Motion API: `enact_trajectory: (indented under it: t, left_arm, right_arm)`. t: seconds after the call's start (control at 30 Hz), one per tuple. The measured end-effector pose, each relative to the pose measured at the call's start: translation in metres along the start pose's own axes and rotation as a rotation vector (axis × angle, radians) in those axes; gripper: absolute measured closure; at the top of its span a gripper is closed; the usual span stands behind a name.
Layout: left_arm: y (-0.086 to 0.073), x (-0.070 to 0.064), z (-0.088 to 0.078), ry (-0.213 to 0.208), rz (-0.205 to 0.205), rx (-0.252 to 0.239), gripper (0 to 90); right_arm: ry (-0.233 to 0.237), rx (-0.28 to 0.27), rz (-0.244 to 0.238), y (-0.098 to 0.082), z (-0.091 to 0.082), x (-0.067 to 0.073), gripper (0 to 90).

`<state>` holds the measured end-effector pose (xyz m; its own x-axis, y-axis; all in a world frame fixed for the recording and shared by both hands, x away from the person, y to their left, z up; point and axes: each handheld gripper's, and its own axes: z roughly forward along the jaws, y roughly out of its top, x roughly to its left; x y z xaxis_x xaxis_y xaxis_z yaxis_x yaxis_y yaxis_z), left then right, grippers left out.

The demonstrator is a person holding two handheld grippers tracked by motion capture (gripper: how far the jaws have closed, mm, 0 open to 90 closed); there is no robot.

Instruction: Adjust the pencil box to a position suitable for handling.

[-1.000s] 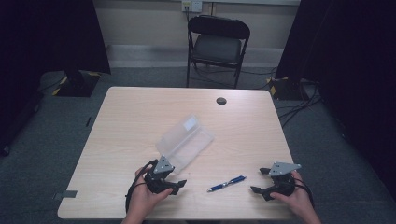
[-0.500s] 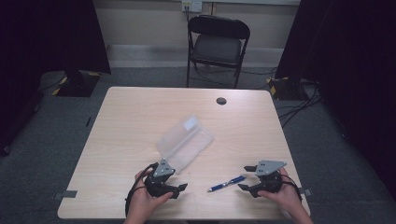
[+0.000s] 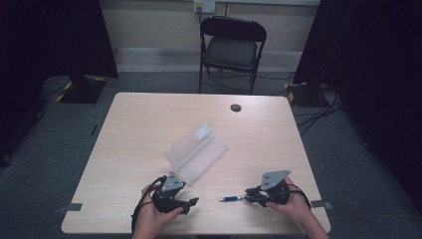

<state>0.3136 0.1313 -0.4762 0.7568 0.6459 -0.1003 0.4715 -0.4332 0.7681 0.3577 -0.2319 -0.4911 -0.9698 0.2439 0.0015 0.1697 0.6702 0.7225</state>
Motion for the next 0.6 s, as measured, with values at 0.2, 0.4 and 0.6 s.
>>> enact_trajectory:
  t: [0.2, 0.4, 0.6]
  left_arm:
    - [-0.001, -0.001, -0.001, -0.006, -0.007, -0.008, 28.0]
    - [0.0, -0.001, -0.004, -0.001, -0.008, -0.01, 28.0]
    - [-0.001, 0.001, -0.008, -0.002, -0.014, -0.021, 28.1]
  right_arm:
    - [0.069, -0.003, 0.002, 0.008, 0.009, 0.002, 77.5]
    - [0.114, -0.015, -0.001, 0.024, 0.027, 0.002, 77.7]
    - [0.169, -0.013, -0.053, 0.048, 0.053, 0.008, 77.5]
